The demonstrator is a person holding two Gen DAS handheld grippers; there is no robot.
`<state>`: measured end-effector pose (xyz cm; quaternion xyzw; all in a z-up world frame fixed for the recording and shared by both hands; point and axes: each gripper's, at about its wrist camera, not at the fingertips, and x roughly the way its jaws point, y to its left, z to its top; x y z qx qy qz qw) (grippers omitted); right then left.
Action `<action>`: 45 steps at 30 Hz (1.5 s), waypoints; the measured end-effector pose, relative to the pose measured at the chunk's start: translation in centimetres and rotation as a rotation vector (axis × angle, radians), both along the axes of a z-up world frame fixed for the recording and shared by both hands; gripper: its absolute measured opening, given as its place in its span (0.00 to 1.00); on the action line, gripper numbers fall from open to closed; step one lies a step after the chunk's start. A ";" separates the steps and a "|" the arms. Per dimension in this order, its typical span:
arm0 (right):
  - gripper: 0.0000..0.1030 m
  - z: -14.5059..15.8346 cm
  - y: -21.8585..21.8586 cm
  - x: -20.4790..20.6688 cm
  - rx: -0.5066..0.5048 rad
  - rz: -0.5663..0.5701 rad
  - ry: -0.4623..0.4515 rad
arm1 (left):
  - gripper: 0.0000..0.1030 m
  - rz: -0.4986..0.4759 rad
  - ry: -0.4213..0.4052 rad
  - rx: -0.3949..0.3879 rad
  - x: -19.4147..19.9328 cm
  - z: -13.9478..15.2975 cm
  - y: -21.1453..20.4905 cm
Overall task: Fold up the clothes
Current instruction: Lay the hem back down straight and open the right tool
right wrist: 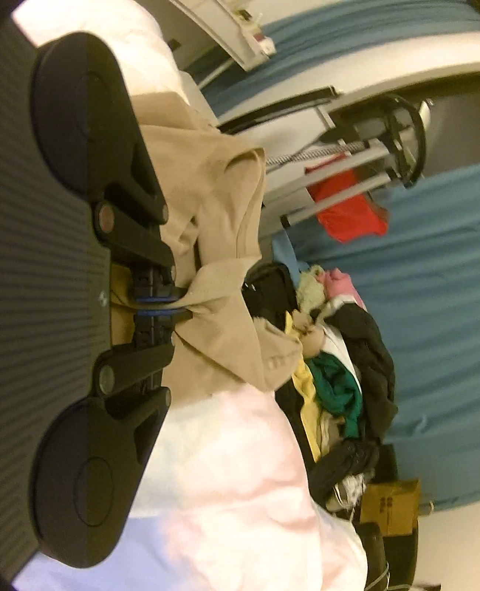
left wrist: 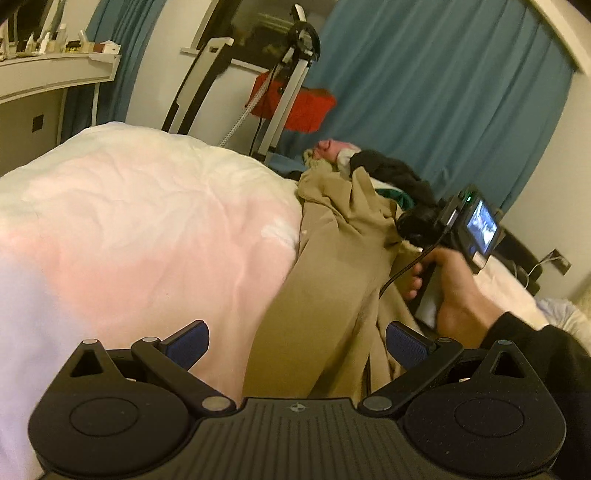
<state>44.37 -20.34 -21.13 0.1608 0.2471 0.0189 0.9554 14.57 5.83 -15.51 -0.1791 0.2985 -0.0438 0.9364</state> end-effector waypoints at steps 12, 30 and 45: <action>0.59 9.2 -0.2 -13.7 0.037 0.108 -0.075 | 1.00 -0.013 -0.016 0.028 -0.4 1.4 0.7; 0.60 8.6 -4.0 -39.6 0.183 0.142 -0.022 | 0.91 -0.306 0.251 -0.025 -3.3 4.3 4.3; 0.60 6.2 -2.2 -37.5 0.152 0.162 0.079 | 0.63 -0.439 0.436 -0.142 -0.5 0.1 10.5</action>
